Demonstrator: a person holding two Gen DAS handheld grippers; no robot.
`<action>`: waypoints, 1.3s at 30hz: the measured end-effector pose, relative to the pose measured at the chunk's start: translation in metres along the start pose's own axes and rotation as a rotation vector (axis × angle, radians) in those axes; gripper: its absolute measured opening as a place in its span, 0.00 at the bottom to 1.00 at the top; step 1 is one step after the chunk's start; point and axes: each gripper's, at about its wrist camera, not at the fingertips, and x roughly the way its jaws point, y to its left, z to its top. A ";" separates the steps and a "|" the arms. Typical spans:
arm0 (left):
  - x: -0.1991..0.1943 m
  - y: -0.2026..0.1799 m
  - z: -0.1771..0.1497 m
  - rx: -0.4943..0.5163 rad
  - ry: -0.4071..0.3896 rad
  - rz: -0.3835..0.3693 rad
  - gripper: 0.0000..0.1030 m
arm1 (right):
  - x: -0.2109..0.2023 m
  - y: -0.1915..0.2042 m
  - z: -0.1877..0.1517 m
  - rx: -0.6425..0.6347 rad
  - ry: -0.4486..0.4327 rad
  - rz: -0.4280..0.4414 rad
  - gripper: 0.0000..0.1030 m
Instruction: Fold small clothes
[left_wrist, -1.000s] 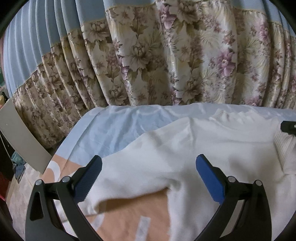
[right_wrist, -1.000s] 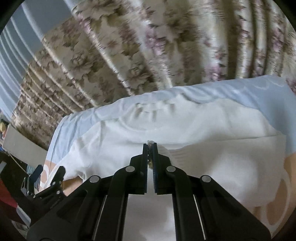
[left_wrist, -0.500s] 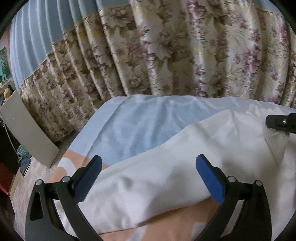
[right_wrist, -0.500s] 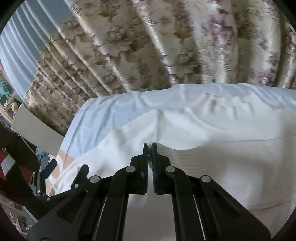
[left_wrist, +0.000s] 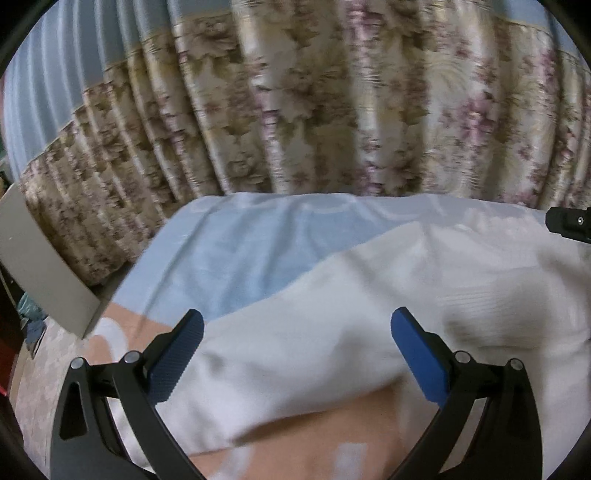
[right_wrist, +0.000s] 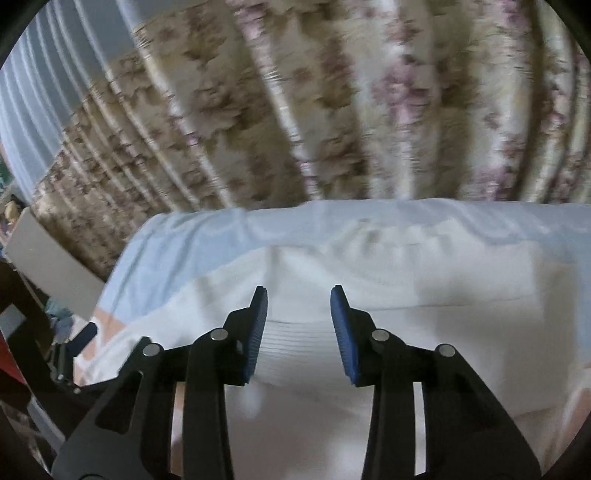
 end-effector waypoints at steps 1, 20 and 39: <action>-0.001 -0.009 0.001 0.003 0.000 -0.016 0.99 | -0.006 -0.016 0.000 0.013 -0.005 -0.018 0.36; 0.038 -0.143 -0.008 0.029 0.171 -0.153 0.65 | -0.065 -0.195 -0.039 0.191 -0.013 -0.142 0.36; 0.038 -0.104 0.000 -0.029 0.123 -0.010 0.46 | -0.045 -0.209 -0.056 0.193 0.059 -0.200 0.36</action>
